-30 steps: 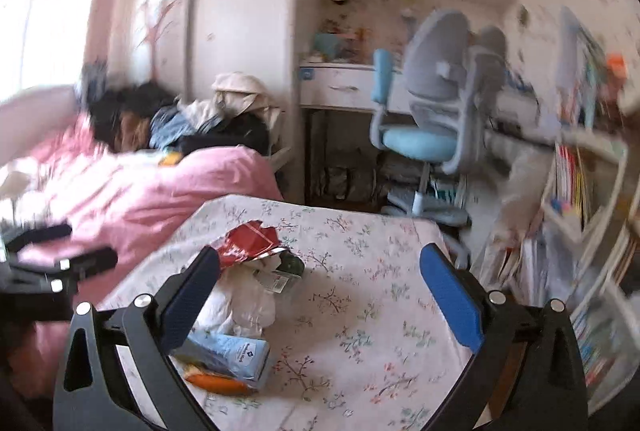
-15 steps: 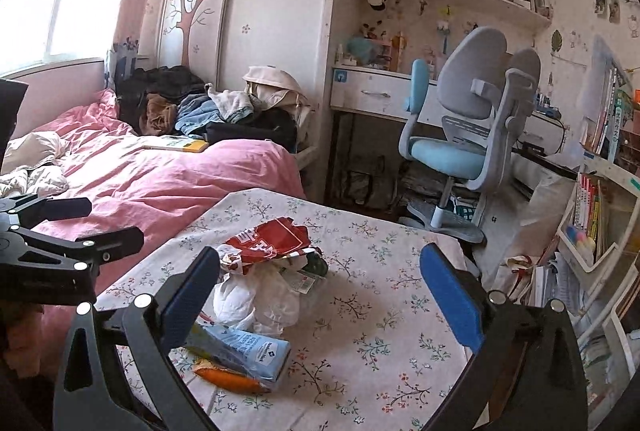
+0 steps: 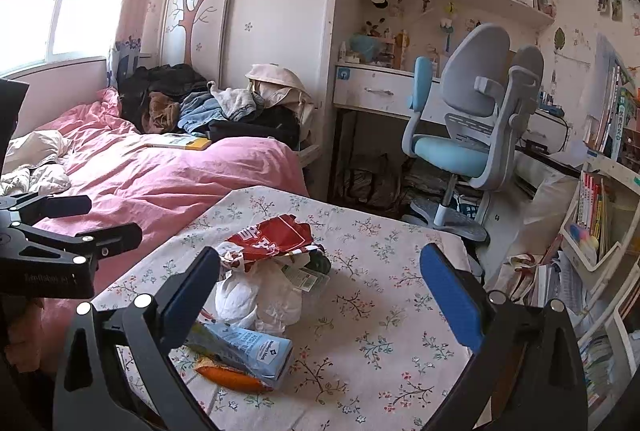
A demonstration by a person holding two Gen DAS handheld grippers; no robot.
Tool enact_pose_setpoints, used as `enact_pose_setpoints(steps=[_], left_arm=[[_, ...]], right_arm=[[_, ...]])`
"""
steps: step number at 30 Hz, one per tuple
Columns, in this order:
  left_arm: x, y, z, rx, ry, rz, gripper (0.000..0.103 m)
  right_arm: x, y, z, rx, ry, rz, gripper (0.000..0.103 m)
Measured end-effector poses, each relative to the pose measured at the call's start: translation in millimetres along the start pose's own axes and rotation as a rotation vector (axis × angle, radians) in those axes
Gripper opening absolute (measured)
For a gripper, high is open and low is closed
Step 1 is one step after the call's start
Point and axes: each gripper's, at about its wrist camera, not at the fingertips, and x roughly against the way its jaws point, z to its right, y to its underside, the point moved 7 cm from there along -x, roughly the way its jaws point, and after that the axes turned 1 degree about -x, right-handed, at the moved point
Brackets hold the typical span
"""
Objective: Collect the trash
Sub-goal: 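Move both tools toward the trash pile on the floral table, then grasp the orange peel with the right tool while the left tool grasps the blue milk carton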
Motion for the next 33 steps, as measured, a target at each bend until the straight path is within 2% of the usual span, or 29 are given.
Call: enact_pose_setpoints(steps=[8,11,14,16,18,20,25,27,31,33], left_arm=[[0,0,0,-0.006,-0.003,0.003,0.096],[-3,3,-4,-0.027,-0.007,0.002,0.096],[-10,6,-19,-0.001,-0.024,-0.034,0.096],[-15,9,-30,0.043,-0.022,-0.06,0.096],[-19,12,-39,0.068,-0.036,-0.08,0.096],[-23,17,-42,0.061,-0.055,-0.106,0.096],[-36,29,-36,0.051,-0.047,-0.174,0.096],[-40,32,-36,0.052,-0.055,-0.192,0.096],[-44,32,-36,0.061,-0.048,-0.188,0.096],[-44,31,-31,0.033,-0.037,-0.185,0.096]], right_arm=[[0,1,-3,0.012,-0.011,-0.01,0.096],[-4,5,-4,0.02,-0.033,-0.039,0.096],[-16,21,-11,0.033,-0.106,-0.144,0.096],[-29,41,-18,0.038,-0.172,-0.266,0.096],[-38,56,-23,0.042,-0.206,-0.352,0.096],[-42,67,-27,0.048,-0.227,-0.401,0.094],[-47,84,-41,0.067,-0.315,-0.474,0.075],[-45,90,-51,0.085,-0.382,-0.491,0.063],[-50,97,-73,0.166,-0.444,-0.505,0.06],[-56,103,-78,0.164,-0.483,-0.551,0.052]])
